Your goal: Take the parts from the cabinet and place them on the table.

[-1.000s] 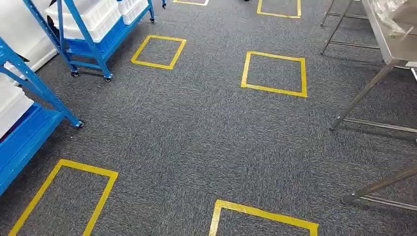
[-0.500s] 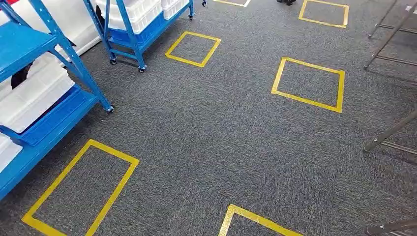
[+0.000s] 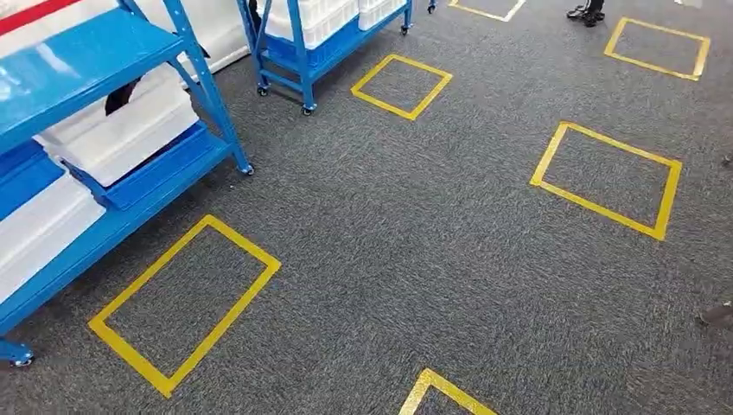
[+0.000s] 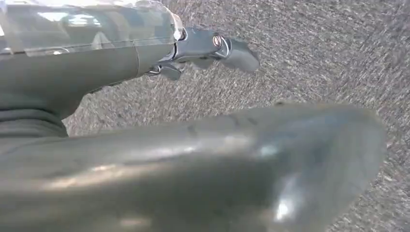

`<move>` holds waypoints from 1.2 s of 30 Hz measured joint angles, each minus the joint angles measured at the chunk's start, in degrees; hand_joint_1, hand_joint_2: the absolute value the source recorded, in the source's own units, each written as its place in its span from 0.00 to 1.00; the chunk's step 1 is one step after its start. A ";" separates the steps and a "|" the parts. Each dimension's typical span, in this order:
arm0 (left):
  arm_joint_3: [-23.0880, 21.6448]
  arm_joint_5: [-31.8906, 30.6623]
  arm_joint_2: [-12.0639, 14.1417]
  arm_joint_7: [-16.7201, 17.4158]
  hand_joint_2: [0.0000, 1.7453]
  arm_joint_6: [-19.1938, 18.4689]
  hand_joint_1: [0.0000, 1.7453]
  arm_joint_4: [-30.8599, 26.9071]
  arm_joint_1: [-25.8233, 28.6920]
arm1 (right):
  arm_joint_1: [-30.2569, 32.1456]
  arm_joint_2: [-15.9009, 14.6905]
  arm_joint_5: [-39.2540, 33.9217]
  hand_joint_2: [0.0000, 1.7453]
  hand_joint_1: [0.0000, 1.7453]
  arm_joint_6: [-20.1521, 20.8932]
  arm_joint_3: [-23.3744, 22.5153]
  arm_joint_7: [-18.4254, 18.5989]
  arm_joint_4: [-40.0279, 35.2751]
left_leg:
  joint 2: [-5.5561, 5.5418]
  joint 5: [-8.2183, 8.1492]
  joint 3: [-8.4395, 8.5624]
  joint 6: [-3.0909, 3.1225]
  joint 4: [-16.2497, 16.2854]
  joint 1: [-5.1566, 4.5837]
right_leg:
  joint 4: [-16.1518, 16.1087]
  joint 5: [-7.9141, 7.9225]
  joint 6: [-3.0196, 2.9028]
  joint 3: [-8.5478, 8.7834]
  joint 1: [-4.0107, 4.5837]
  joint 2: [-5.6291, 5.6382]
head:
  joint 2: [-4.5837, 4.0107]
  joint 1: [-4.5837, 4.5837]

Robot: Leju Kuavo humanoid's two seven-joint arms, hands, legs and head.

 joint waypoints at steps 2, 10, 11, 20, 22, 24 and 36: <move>-0.02 0.07 -0.11 -0.04 0.00 0.00 0.00 0.00 -0.01 | -0.10 -0.22 0.15 0.00 0.00 0.15 -0.04 0.09 -0.09 | -1.14 0.99 0.92 0.74 -1.43 0.79 | 1.67 -1.51 0.69 -0.25 -0.17 3.34 | 0.00 0.05; -0.02 0.09 -0.07 -0.20 0.00 -0.02 0.00 0.00 -0.12 | 0.40 -0.33 0.28 0.00 0.00 0.33 -0.09 0.09 -0.07 | -7.24 0.82 0.47 0.46 -0.14 1.19 | 5.61 -0.24 1.42 -2.89 -1.22 8.41 | 0.00 0.02; -0.02 0.11 -0.07 -0.31 0.00 -0.02 0.00 0.00 -0.11 | 0.52 -0.33 0.28 0.00 0.00 0.33 -0.09 0.09 -0.07 | -7.81 0.55 0.12 0.03 0.30 1.29 | 1.83 0.28 1.45 -1.33 -1.65 11.50 | 0.00 0.05; -0.04 0.15 0.15 -0.44 0.00 -0.22 0.00 0.00 -0.18 | 0.68 -0.17 0.13 0.00 0.00 0.24 -0.37 0.11 -0.02 | -3.31 -6.58 -6.94 -2.41 13.56 1.37 | 1.02 0.23 -1.29 -1.39 -0.75 6.38 | 0.00 0.00; -0.07 0.07 0.15 -0.39 0.00 -0.39 0.00 0.00 -0.10 | 0.73 -0.17 0.09 0.00 0.00 0.26 -0.39 0.11 -0.02 | -2.90 -7.83 -9.46 -2.46 19.02 1.38 | 1.04 0.09 -1.46 -1.36 -0.46 4.85 | 0.00 0.00; -0.11 0.04 0.15 -0.35 0.00 -0.48 0.00 0.00 -0.01 | 0.67 -0.15 0.00 0.00 0.00 0.26 -0.41 0.11 -0.02 | -2.69 -4.15 -6.69 -1.97 13.79 1.32 | 1.03 -0.11 -1.56 -1.09 -0.22 3.48 | 0.00 0.00; -0.02 1.38 0.55 -0.52 0.00 -2.16 0.00 0.00 -0.30 | 0.68 0.02 -0.39 0.00 0.00 0.70 -0.52 0.28 -0.02 | -2.73 1.62 0.08 1.61 -1.09 0.42 | 15.98 -8.70 1.08 -7.02 -0.70 7.23 | 0.00 0.02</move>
